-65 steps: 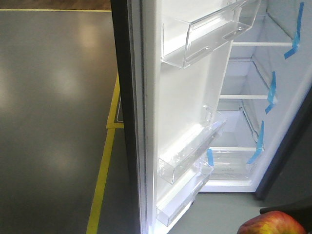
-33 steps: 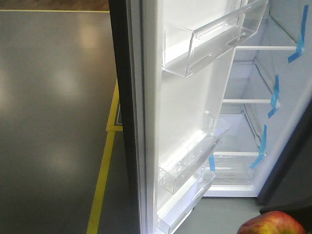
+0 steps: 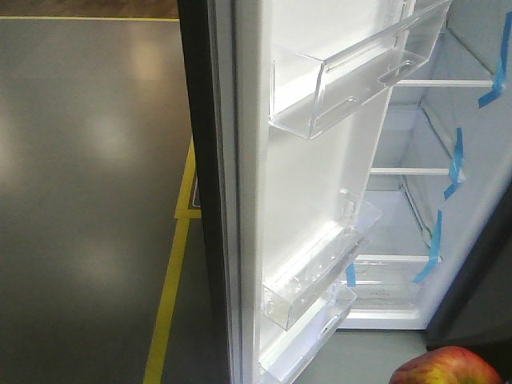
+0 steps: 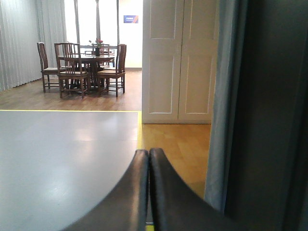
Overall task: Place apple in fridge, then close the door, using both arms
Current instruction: 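Extend the right gripper with the apple toward the refrigerator shelves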
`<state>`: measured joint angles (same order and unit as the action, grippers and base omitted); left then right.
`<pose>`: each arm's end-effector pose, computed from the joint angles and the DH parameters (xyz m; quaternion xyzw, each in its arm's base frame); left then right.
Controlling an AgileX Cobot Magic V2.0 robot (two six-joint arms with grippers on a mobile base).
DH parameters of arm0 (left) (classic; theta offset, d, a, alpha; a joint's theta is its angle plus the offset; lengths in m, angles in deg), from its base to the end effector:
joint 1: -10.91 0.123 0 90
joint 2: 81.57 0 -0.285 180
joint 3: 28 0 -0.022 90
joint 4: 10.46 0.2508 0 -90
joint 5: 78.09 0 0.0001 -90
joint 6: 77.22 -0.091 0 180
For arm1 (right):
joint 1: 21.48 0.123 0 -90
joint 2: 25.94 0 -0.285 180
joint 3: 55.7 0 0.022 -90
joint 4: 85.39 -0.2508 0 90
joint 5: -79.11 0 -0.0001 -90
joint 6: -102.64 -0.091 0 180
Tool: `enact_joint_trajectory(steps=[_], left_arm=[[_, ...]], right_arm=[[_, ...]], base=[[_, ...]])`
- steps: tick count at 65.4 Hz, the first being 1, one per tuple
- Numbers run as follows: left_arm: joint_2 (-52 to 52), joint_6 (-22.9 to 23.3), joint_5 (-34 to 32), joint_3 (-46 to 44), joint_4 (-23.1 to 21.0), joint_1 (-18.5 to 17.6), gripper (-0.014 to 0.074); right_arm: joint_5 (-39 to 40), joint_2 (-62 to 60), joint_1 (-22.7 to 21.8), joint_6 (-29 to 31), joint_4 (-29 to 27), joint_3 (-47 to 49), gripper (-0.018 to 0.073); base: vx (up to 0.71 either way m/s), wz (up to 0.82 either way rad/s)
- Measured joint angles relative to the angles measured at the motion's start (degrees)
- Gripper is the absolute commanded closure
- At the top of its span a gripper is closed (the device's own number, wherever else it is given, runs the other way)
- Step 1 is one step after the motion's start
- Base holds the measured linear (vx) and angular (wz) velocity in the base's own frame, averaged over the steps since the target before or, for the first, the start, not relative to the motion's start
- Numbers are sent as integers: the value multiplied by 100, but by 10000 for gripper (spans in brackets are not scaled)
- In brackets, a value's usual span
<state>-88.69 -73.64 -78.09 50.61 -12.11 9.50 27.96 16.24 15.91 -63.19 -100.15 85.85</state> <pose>0.0564 -0.0014 0.2056 -0.0227 0.6799 -0.0424 0.7317 0.0685 0.0751 0.3185 -0.3643 0.8293 0.2032 0.3718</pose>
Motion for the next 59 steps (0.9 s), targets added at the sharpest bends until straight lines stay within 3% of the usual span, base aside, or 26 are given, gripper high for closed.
enact_joint_trajectory(steps=[59], left_arm=[[0,0,0,0,0,0,602]], right_arm=[[0,0,0,0,0,0,391]], base=[[3,0]])
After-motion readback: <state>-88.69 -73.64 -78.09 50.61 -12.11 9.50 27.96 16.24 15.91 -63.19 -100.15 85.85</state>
